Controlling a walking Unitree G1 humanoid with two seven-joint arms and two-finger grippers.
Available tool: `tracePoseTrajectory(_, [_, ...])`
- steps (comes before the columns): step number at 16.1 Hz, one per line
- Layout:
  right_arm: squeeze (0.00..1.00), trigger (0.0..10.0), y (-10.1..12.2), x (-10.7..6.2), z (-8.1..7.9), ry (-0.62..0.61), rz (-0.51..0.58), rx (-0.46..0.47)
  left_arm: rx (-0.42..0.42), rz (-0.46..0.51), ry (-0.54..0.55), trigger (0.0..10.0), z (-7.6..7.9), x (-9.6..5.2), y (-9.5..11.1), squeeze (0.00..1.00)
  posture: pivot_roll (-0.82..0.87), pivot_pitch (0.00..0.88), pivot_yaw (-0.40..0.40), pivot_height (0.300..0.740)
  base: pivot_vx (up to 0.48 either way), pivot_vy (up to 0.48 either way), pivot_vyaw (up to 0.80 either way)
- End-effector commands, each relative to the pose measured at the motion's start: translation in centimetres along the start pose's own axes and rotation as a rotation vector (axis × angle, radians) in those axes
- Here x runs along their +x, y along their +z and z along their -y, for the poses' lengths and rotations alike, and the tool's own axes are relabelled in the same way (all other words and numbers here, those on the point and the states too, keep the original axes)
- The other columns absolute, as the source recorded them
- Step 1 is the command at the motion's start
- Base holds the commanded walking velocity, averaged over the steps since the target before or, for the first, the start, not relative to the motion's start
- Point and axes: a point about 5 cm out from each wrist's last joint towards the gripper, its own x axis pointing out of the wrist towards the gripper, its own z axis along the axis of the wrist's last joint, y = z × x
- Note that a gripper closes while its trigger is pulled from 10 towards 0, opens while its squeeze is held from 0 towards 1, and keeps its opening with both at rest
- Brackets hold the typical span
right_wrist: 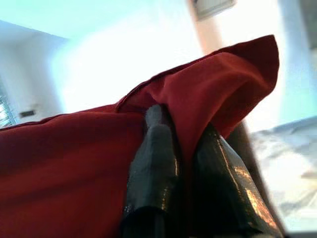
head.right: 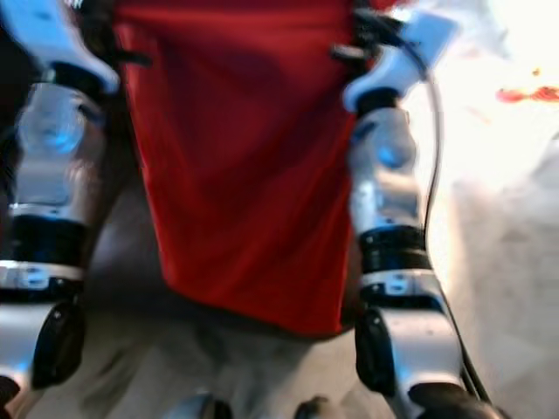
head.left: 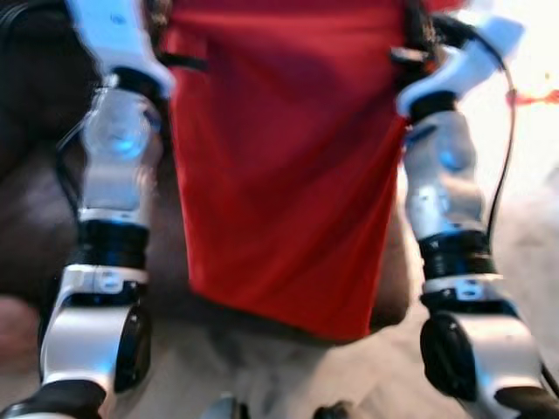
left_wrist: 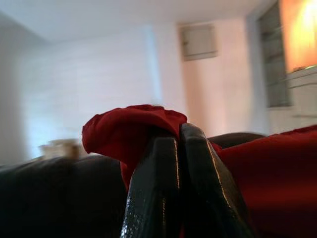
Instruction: Move the pillow to the sofa from floor
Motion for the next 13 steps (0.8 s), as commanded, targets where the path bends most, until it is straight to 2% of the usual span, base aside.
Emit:
tracePoseTrajectory(1, [0.0, 10.0, 3.3, 1.1, -1.5, 0.053, 0.158, -0.001, 0.016, 0.027, 0.036, 10.0, -1.3, 0.1, 0.5, 0.0, 0.13, 0.105, 0.012, 0.726, 0.386, 0.0, 0.0])
tracePoseTrajectory(3, [0.0, 10.0, 2.2, 0.8, -1.4, 0.062, 0.118, -0.002, 0.007, -0.031, -0.021, 10.0, -0.7, -0.3, -0.5, 0.0, 0.13, 0.101, 0.014, 0.726, 0.193, 0.0, 0.0])
tracePoseTrajectory(5, [0.0, 10.0, -0.4, -0.4, -0.6, 0.041, 0.021, -0.016, -0.004, -0.097, -0.062, 10.0, 0.0, -1.9, -2.0, 0.0, 0.13, 0.095, 0.013, 0.726, 0.0, 0.0, 0.0])
tracePoseTrajectory(7, [0.0, 10.0, -2.1, -1.9, -0.2, 0.037, -0.043, -0.02, -0.015, -0.133, -0.062, 10.0, -0.1, -3.4, -2.6, 0.0, 0.13, 0.092, 0.011, 0.726, 0.0, 0.0, 0.0])
tracePoseTrajectory(9, [0.0, 10.0, -3.4, -2.9, 0.1, 0.033, -0.095, -0.034, -0.018, -0.158, -0.053, 10.0, -0.4, -4.0, -2.7, 0.0, 0.13, 0.085, 0.011, 0.726, 0.0, 0.0, 0.0])
tracePoseTrajectory(13, [0.0, 10.0, -4.9, -4.0, 0.7, 0.011, -0.152, -0.038, -0.008, -0.218, -0.037, 10.0, -0.6, -4.8, -3.8, 0.0, 0.14, 0.085, 0.013, 0.726, 0.0, 0.0, 0.0])
